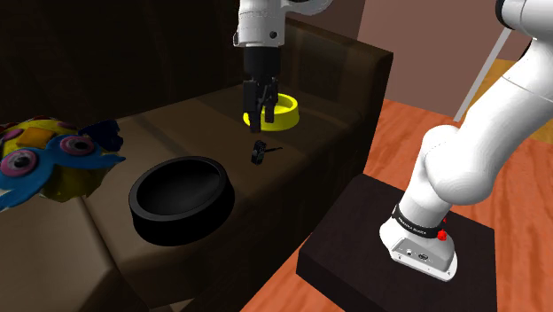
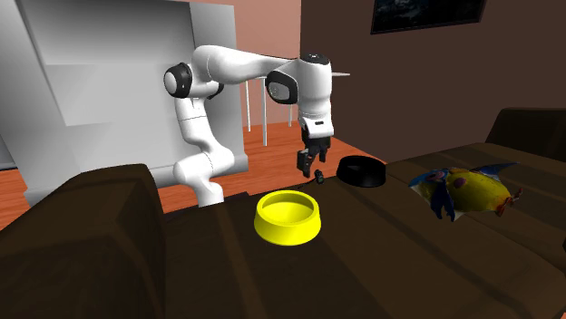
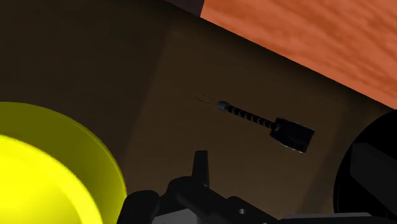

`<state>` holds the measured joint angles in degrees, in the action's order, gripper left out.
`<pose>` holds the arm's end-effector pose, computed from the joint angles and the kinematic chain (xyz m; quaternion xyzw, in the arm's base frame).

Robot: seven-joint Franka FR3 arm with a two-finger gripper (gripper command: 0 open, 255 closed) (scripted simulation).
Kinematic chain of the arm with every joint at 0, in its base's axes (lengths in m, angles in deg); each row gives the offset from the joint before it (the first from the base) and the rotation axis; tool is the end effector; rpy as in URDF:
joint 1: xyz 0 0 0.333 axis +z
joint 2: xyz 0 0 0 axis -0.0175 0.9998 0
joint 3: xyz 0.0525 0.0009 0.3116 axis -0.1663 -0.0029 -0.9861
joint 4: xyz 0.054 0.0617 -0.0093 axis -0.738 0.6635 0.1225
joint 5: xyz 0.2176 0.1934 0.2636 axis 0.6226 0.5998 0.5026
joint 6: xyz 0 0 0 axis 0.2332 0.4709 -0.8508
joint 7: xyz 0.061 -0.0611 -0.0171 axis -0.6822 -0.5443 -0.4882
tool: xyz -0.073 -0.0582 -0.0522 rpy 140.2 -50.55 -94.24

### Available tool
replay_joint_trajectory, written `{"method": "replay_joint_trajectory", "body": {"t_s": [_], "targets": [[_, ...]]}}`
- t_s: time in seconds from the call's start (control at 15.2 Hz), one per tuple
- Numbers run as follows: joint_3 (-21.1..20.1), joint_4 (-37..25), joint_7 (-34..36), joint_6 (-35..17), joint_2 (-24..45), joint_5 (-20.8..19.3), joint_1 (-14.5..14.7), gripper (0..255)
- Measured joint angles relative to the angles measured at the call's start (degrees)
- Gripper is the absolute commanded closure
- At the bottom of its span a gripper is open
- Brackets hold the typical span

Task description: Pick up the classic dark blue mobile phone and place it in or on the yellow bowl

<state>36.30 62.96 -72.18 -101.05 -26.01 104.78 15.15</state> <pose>0.3971 0.2466 0.5648 -0.9752 -0.1848 0.0595 0.1062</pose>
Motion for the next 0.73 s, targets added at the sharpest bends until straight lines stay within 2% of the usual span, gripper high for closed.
{"method": "replay_joint_trajectory", "body": {"t_s": [0.13, 0.73], "targets": [[-0.95, -1.33, 0.20, -0.64, 1.97, 0.97, 0.87, 0], [-2.19, 3.29, -0.02, -6.03, 2.61, 1.93, 1.73, 0]]}}
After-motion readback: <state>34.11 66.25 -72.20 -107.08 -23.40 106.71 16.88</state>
